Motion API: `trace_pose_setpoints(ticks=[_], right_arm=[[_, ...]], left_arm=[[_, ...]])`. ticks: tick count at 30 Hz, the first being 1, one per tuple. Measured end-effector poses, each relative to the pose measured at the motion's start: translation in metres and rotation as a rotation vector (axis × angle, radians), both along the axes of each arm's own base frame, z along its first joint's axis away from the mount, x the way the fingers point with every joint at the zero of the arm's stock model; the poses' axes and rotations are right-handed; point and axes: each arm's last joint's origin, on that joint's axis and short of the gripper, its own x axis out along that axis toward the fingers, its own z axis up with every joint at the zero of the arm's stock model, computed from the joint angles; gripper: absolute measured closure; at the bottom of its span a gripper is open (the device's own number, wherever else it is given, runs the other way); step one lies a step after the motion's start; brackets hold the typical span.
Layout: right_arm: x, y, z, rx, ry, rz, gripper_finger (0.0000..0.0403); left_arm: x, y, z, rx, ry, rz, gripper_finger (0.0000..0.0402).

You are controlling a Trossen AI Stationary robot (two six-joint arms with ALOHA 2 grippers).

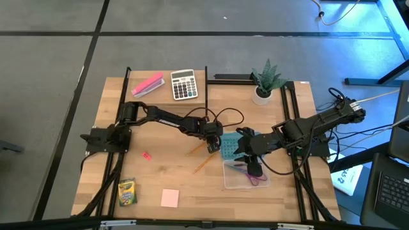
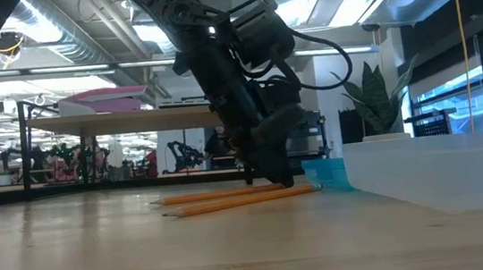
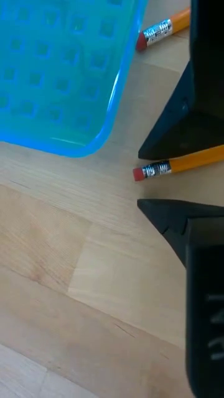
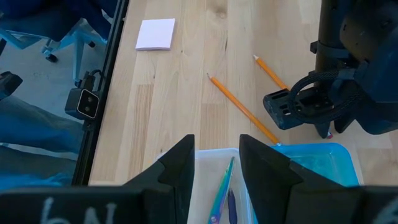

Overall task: Pack school essentials
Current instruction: Put the top orange pencil into the blue supply box

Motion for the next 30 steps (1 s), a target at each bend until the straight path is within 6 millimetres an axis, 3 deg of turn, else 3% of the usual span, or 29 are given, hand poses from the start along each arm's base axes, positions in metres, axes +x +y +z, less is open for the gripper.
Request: trace_pose_setpoints(ticks=[9,30], right_arm=[[0.0,-0.0001,0.0,0.0,0.0,0.0,0.0274],[0.0,0.0,0.0,0.0,0.0,0.0,0.0274]], left_arm=[[0.0,0.0,0.0,-0.009,-0.003,0.014,0.0322],[-0.0018,0.0016,-0.0008,-0.056,0.008,0.071,0.0328]])
